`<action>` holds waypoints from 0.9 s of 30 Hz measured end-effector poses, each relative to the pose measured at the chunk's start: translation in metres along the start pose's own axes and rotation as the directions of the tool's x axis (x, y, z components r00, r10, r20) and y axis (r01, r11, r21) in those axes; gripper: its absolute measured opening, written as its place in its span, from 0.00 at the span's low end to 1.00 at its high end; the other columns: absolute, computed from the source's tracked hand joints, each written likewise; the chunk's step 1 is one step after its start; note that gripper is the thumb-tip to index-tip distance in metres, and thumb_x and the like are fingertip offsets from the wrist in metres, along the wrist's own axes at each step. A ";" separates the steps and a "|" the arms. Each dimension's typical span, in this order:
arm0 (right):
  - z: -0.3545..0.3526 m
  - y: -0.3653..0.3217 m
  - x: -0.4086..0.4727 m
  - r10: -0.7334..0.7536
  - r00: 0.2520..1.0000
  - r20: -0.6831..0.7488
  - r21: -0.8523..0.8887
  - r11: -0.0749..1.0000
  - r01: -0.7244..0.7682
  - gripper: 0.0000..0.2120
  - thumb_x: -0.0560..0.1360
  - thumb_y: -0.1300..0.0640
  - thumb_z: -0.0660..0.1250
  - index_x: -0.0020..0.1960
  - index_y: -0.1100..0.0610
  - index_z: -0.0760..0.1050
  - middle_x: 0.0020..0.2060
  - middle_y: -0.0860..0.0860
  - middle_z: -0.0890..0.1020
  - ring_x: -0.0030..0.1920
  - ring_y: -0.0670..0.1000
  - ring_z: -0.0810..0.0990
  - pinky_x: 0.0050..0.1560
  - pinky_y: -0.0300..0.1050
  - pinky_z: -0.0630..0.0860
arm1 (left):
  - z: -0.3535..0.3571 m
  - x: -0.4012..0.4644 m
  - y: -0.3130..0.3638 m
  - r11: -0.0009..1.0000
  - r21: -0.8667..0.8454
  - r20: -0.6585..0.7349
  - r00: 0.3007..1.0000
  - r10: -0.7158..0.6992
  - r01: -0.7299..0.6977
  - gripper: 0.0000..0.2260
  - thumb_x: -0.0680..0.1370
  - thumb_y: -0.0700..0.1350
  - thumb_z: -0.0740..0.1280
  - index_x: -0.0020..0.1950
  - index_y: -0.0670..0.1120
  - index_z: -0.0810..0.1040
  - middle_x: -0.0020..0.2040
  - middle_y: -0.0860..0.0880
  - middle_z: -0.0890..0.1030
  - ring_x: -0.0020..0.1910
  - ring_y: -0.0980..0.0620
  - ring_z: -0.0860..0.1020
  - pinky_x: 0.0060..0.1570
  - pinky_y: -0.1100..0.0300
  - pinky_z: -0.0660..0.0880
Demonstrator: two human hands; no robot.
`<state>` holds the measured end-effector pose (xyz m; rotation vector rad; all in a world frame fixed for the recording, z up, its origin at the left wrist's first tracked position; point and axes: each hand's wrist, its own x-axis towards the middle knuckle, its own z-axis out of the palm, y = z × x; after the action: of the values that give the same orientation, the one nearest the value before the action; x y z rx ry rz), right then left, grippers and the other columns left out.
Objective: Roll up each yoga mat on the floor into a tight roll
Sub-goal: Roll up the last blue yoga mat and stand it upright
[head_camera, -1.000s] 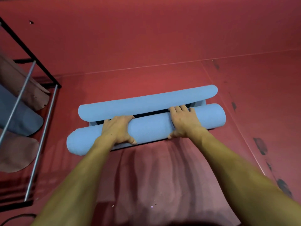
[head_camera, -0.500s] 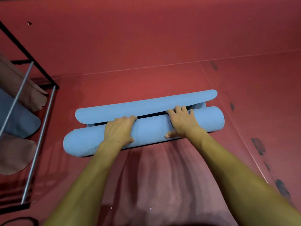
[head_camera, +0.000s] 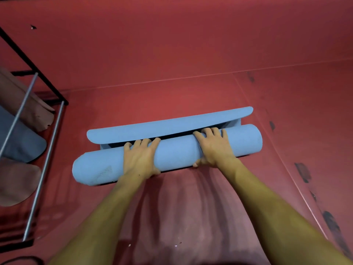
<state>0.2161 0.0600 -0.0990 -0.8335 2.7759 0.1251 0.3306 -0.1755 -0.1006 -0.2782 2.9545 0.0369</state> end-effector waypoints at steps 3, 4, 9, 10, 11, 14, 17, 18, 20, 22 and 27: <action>-0.016 0.002 0.003 -0.028 0.975 0.219 0.048 0.999 0.018 0.58 0.53 0.24 0.77 0.75 0.48 0.63 0.68 0.52 0.73 0.69 0.59 0.69 0.71 0.65 0.66 | -0.016 0.003 -0.011 0.997 -0.053 0.244 0.968 0.060 -0.049 0.50 0.53 0.70 0.78 0.73 0.64 0.65 0.61 0.56 0.78 0.61 0.48 0.77 0.54 0.47 0.67; -0.018 0.002 0.001 -0.028 0.965 0.262 0.084 0.996 0.006 0.57 0.53 0.24 0.78 0.73 0.50 0.63 0.67 0.51 0.75 0.68 0.58 0.69 0.70 0.63 0.66 | -0.021 0.003 -0.012 0.996 -0.070 0.300 0.952 0.070 -0.051 0.51 0.52 0.70 0.78 0.73 0.63 0.65 0.61 0.56 0.78 0.61 0.48 0.77 0.52 0.48 0.66; -0.021 -0.001 -0.005 -0.023 0.965 0.262 0.151 0.988 -0.018 0.54 0.54 0.28 0.81 0.71 0.51 0.64 0.66 0.50 0.76 0.67 0.58 0.70 0.74 0.65 0.62 | -0.027 -0.005 -0.004 0.995 -0.100 0.320 0.947 0.034 -0.002 0.55 0.54 0.67 0.82 0.77 0.63 0.63 0.65 0.54 0.77 0.65 0.47 0.76 0.60 0.46 0.69; -0.022 -0.002 -0.006 -0.023 0.966 0.257 0.150 0.988 -0.017 0.54 0.55 0.28 0.81 0.72 0.50 0.65 0.67 0.50 0.75 0.68 0.58 0.69 0.75 0.64 0.61 | -0.026 -0.006 -0.003 0.995 -0.099 0.303 0.953 0.027 0.004 0.55 0.54 0.67 0.82 0.78 0.63 0.62 0.66 0.54 0.76 0.65 0.47 0.75 0.61 0.46 0.70; -0.022 -0.002 -0.006 -0.015 0.969 0.247 0.141 0.990 -0.020 0.55 0.56 0.28 0.81 0.74 0.50 0.65 0.68 0.50 0.73 0.69 0.58 0.67 0.75 0.63 0.62 | -0.026 -0.007 -0.003 0.996 -0.094 0.279 0.960 0.018 0.009 0.55 0.55 0.67 0.82 0.78 0.63 0.63 0.66 0.54 0.76 0.66 0.47 0.75 0.62 0.46 0.70; -0.026 -0.005 -0.003 0.021 0.980 0.199 0.125 0.991 -0.046 0.57 0.56 0.27 0.80 0.78 0.48 0.66 0.66 0.54 0.66 0.66 0.59 0.64 0.70 0.56 0.70 | -0.029 -0.011 0.002 0.997 -0.073 0.183 0.983 -0.025 0.039 0.51 0.56 0.63 0.84 0.76 0.63 0.66 0.66 0.54 0.73 0.63 0.47 0.75 0.58 0.50 0.73; -0.029 -0.007 -0.003 0.017 0.981 0.195 0.139 0.989 -0.045 0.58 0.57 0.28 0.81 0.80 0.49 0.64 0.66 0.55 0.66 0.66 0.58 0.63 0.68 0.55 0.73 | -0.031 -0.014 0.010 0.995 -0.072 0.147 0.987 -0.060 0.072 0.48 0.58 0.56 0.85 0.74 0.62 0.67 0.64 0.52 0.71 0.59 0.47 0.76 0.55 0.52 0.72; -0.029 -0.007 -0.003 0.026 0.981 0.190 0.168 0.984 -0.058 0.58 0.57 0.30 0.81 0.79 0.50 0.64 0.67 0.55 0.67 0.67 0.58 0.64 0.67 0.54 0.73 | -0.030 -0.014 0.011 0.994 -0.072 0.141 0.987 -0.071 0.082 0.47 0.58 0.56 0.85 0.74 0.61 0.67 0.64 0.52 0.72 0.60 0.47 0.76 0.56 0.52 0.71; -0.029 -0.006 -0.004 0.053 0.986 0.156 0.246 0.965 -0.091 0.52 0.60 0.34 0.82 0.76 0.52 0.65 0.68 0.53 0.70 0.67 0.57 0.66 0.64 0.53 0.73 | -0.033 -0.013 0.011 0.991 -0.079 0.108 0.989 -0.097 0.106 0.45 0.60 0.55 0.85 0.74 0.59 0.69 0.64 0.51 0.72 0.63 0.48 0.74 0.59 0.51 0.70; -0.031 -0.007 -0.005 0.059 0.992 0.112 0.271 0.958 -0.088 0.46 0.63 0.35 0.81 0.74 0.52 0.69 0.67 0.53 0.71 0.67 0.57 0.67 0.61 0.53 0.73 | -0.036 -0.010 0.009 0.987 -0.104 0.072 0.991 -0.116 0.123 0.42 0.62 0.55 0.85 0.73 0.56 0.72 0.63 0.50 0.73 0.63 0.47 0.73 0.58 0.52 0.69; -0.035 -0.011 -0.004 0.059 0.998 0.008 0.205 0.977 -0.059 0.37 0.71 0.34 0.74 0.75 0.48 0.72 0.62 0.53 0.69 0.66 0.57 0.66 0.57 0.54 0.75 | -0.040 -0.004 0.005 0.976 -0.145 0.048 0.987 -0.154 0.159 0.35 0.68 0.54 0.83 0.73 0.54 0.76 0.63 0.50 0.80 0.63 0.45 0.76 0.55 0.52 0.67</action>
<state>0.2184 0.0480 -0.0644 -0.6986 2.7533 -0.1480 0.3265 -0.1711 -0.0608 -0.5244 2.8876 0.2397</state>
